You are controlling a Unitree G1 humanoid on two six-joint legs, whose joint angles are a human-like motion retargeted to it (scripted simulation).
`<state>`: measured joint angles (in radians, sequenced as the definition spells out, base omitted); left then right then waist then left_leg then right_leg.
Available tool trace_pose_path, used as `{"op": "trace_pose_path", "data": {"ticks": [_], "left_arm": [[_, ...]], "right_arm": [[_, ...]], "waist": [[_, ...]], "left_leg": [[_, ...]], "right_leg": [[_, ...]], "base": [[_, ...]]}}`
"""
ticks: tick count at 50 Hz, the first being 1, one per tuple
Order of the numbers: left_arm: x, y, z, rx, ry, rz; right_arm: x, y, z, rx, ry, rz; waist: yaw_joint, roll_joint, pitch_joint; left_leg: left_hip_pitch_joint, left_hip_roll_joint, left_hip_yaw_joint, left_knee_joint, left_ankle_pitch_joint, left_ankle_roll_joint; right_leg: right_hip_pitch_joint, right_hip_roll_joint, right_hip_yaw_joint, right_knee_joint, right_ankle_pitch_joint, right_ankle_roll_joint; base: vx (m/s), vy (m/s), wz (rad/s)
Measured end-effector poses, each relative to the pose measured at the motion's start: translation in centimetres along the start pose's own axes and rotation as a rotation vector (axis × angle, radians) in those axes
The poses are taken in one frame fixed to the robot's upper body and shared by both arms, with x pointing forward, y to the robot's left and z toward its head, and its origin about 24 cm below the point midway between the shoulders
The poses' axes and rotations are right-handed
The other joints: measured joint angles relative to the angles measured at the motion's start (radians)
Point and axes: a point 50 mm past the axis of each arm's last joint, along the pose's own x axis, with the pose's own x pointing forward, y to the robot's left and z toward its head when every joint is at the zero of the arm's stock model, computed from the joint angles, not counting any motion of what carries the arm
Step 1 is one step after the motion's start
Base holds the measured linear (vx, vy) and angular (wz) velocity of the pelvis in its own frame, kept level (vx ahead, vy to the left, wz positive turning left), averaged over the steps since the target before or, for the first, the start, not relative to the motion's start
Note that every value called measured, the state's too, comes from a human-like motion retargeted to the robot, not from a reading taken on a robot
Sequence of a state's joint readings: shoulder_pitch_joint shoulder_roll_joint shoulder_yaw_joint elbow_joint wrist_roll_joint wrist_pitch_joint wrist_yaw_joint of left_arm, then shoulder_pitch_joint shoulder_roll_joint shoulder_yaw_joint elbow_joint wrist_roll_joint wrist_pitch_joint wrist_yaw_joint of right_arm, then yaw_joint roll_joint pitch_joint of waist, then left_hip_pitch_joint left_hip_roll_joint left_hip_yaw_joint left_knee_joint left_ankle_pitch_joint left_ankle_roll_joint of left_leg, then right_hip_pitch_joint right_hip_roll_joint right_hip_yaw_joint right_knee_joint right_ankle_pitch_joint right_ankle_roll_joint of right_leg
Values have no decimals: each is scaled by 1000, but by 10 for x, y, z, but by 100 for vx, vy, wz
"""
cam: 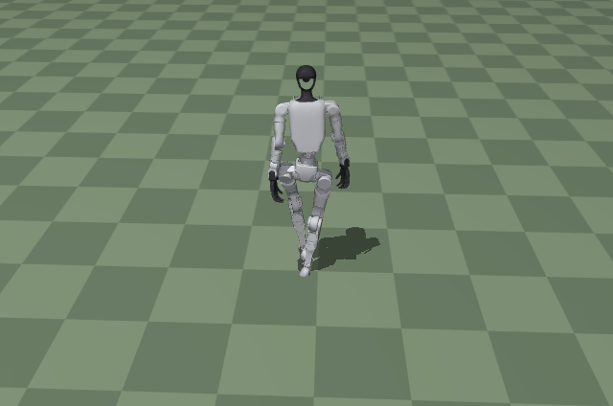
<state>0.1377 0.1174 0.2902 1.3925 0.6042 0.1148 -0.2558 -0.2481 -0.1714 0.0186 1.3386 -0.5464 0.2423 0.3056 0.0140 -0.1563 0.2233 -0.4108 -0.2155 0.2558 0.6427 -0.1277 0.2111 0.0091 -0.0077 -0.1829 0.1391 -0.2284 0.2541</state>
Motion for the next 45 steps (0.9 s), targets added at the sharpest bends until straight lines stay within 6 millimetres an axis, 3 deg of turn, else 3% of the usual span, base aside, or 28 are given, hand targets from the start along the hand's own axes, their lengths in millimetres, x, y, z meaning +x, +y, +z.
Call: {"op": "trace_pose_path", "data": {"ticks": [2, 3, 6, 9, 12, 18, 20, 25, 28, 32, 34, 38, 40, 42, 43, 45], "left_arm": [[2, -9, -6, 18, 8, -20], [3, -15, -8, 18, 4, -21], [6, -35, -13, -21, -26, -40], [8, -56, -25, -76, 19, -146], [7, -61, -34, -96, 85, -199], [5, -36, -23, -3, 61, -130], [4, -24, -16, 2, 37, -71], [-1, 6, 10, -35, -24, 43], [-8, 26, 27, -42, -54, 93], [-19, 54, 47, -23, -65, 182], [-25, 64, 60, -17, -98, 223], [-41, 86, 92, -50, -202, 293], [-48, 92, 107, -62, -260, 313], [-54, 95, 120, -62, -312, 317], [-56, 96, 125, -58, -333, 317], [-59, 96, 133, -33, -370, 315]], "right_arm": [[-3, -7, 14, -31, -33, -18], [-5, -10, 19, -45, -50, -24], [-10, -17, 34, -89, -90, -42], [-10, -17, 38, -102, -93, -71], [-7, -7, 36, -70, -106, -68], [1, 17, 22, -62, -87, 6], [3, 22, 16, -71, -41, -37], [6, 22, -4, -75, 30, -206], [9, 30, -20, -47, 63, -164], [12, 48, -56, 50, 159, -65], [11, 56, -78, 111, 223, -58], [8, 66, -107, 193, 320, -121], [7, 75, -120, 227, 357, -101], [5, 83, -131, 258, 392, -39], [3, 87, -136, 273, 412, -7], [0, 94, -145, 314, 446, 44]], "waist": [[3, 6, 5], [13, 7, 7], [33, 9, -1], [25, 13, -27], [29, 5, -49], [96, 31, -90], [84, 59, -105], [41, 136, -113], [2, 147, -104], [-85, 131, -97], [-125, 122, -82], [-142, 90, -53], [-131, 74, -38], [-118, 61, -29], [-116, 54, -27], [-118, 56, -29]], "left_leg": [[29, -18, -25, -113, 114, -11], [43, -9, -6, -145, 176, 27], [109, 21, 4, -185, 82, 51], [107, -32, -114, -182, 19, 51], [131, -7, -84, -182, -9, 51], [183, 42, -58, -237, -46, 51], [194, 87, -38, -268, -43, 51], [225, 225, 15, -301, -47, 12], [286, 225, 48, -355, -53, 25], [390, 155, 63, -446, -53, 51], [450, 122, 49, -478, -56, 51], [504, 84, 34, -472, -74, 51], [534, 68, 32, -461, -93, 51], [566, 43, 22, -463, -113, 51], [583, 31, 20, -466, -126, 51], [610, 23, 3, -461, -153, 51]], "right_leg": [[13, 9, 3, 10, -14, 8], [21, 11, -2, 16, -23, 7], [48, 42, 3, 19, -43, 0], [60, 57, 36, 20, -35, 8], [87, 61, 15, 3, -24, 8], [123, 66, -131, 38, 27, 8], [102, 76, -246, 102, 81, 8], [-74, 129, -328, 417, 194, 8], [-180, 83, -305, 576, 108, 8], [-251, 22, -231, 558, 43, 4], [-255, 1, -204, 485, 12, -42], [-268, 31, -139, 286, 21, -213], [-253, 41, -139, 208, 79, -283], [-226, 19, -196, 150, 208, -354], [-205, 2, -230, 123, 270, -365], [-158, 0, -259, 87, 192, -386]], "base": [[18, 9, 20], [25, 0, -23], [37, -3, -17], [32, 10, 18], [32, -9, 7], [26, -2, -73], [14, -9, -91], [4, -16, -94], [27, 25, -32], [37, 31, 50], [35, 17, 50], [30, -9, -30], [37, -17, -58], [36, -12, -48], [40, -12, -30], [51, -15, -13]]}}
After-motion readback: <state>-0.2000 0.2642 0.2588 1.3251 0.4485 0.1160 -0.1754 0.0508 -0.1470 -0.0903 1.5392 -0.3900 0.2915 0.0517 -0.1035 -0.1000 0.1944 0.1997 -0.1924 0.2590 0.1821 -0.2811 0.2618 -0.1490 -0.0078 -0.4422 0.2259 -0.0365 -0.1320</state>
